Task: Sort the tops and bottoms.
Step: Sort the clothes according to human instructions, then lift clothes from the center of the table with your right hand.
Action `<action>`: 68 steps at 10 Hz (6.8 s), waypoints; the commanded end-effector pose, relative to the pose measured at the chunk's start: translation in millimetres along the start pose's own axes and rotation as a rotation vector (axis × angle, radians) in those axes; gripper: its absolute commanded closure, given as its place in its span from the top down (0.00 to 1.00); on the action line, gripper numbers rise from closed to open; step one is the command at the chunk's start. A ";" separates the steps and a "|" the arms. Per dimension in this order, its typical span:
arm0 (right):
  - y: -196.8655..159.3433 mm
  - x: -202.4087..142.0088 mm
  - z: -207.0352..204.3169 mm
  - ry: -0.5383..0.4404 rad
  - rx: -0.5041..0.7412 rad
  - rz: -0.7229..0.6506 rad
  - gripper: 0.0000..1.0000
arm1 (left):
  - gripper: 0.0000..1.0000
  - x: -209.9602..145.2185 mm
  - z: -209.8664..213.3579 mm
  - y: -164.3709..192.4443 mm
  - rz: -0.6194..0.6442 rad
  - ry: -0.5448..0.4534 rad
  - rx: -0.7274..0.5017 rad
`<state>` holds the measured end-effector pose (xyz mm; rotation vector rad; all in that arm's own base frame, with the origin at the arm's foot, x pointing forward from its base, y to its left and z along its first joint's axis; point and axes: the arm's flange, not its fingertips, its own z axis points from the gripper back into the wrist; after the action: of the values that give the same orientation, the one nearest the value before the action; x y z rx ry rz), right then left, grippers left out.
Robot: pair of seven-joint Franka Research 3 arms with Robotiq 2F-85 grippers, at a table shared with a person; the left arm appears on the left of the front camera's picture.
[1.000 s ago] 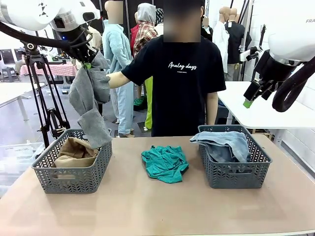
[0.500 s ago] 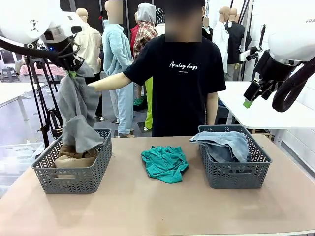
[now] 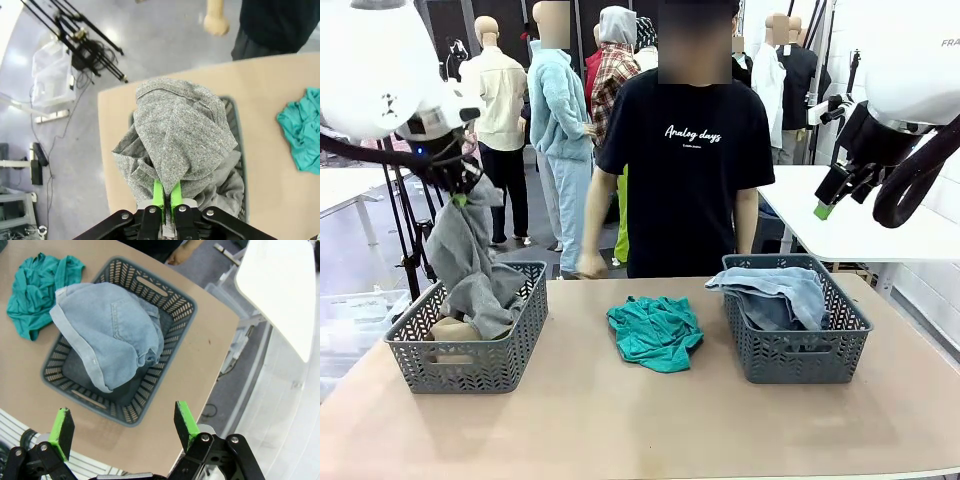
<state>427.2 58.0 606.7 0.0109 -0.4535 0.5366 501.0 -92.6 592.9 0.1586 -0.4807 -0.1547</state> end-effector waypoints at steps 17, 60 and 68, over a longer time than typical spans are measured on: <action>1.7 0.0 -1.3 0.010 -0.020 -0.009 1.00 | 0.00 -14.2 -176.2 -14.5 0.023 0.357 -0.157; 1.7 0.0 -1.3 0.010 -0.020 -0.009 1.00 | 1.00 -35.5 -91.1 -17.0 0.063 0.212 -0.144; 1.7 0.0 -1.3 0.010 -0.020 -0.009 1.00 | 1.00 -164.0 41.2 -66.5 -0.494 -0.093 -0.383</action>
<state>427.1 58.3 606.9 0.0106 -0.4536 0.5371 318.3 -130.9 546.2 -0.0905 -0.5116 -0.6882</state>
